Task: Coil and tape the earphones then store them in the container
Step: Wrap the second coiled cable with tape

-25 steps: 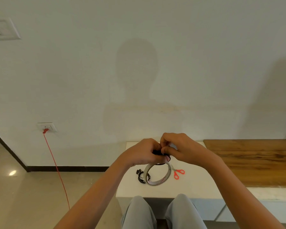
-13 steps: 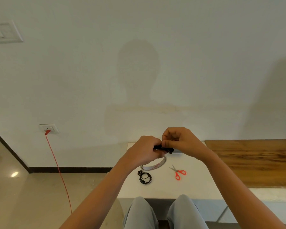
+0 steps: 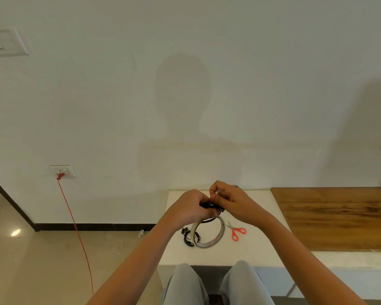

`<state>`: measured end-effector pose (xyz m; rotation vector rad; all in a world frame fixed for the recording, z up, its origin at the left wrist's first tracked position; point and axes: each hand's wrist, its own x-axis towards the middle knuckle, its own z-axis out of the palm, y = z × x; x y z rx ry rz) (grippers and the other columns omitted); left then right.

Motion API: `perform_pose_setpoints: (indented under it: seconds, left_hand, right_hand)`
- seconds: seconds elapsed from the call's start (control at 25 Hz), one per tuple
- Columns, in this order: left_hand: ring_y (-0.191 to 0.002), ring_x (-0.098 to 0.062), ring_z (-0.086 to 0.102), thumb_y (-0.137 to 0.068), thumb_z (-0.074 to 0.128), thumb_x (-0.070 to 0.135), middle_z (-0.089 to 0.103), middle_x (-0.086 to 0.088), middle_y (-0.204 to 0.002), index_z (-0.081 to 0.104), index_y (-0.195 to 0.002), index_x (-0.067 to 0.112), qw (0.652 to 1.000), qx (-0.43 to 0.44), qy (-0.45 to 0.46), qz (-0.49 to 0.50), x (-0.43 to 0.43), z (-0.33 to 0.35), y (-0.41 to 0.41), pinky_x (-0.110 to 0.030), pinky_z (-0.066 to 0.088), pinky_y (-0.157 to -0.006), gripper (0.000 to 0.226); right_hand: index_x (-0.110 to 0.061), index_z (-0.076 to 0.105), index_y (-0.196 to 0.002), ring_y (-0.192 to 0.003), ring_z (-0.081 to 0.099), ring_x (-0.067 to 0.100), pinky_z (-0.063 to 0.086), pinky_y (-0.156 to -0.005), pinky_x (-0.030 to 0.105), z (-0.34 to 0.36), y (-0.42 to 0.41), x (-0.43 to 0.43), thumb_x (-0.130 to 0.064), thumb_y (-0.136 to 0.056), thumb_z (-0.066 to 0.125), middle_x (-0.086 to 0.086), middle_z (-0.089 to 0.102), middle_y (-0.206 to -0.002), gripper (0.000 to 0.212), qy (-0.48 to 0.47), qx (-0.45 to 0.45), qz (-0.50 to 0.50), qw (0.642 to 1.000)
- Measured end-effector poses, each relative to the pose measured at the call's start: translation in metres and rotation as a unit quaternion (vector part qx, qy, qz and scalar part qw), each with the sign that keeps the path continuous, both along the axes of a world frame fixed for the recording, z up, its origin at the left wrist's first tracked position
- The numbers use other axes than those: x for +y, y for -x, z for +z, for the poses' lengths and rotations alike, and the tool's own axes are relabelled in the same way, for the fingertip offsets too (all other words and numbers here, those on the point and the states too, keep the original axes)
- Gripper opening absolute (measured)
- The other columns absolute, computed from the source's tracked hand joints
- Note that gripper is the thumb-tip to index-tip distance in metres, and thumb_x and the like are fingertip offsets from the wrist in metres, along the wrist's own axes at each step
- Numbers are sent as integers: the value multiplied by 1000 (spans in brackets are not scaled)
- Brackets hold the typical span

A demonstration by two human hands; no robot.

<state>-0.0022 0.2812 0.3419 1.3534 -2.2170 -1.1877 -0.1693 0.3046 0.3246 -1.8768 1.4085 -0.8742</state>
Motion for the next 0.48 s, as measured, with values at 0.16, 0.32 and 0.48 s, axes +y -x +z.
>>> perform_pose_setpoints:
  seconds: [0.16,0.32,0.48]
  left_hand:
    - [-69,-18,59,-65,74,40,70,-19,-81,73,-86,5,999,-5,-29,28,-4,-3,3,-35,47,-69,40]
    - [-73,-20,61,-64,79,32,70,-21,-83,71,-84,-2,996,-16,-72,42,-7,1,6,-42,52,-81,41]
    - [-74,-18,63,-68,80,31,68,-6,-76,70,-82,2,994,-54,-91,27,-6,5,6,-38,53,-84,35]
  right_hand:
    - [-28,50,-91,-64,50,25,42,-61,35,-4,-1,2,-28,-100,42,17,62,-76,12,14,35,10,999]
    - [-25,49,-94,-75,61,30,52,-65,38,-8,-3,2,-22,-101,38,3,67,-79,14,24,44,15,999]
    - [-21,53,-89,-62,54,11,47,-62,22,-10,-3,4,-21,-100,42,-2,59,-69,16,-13,-20,10,1000]
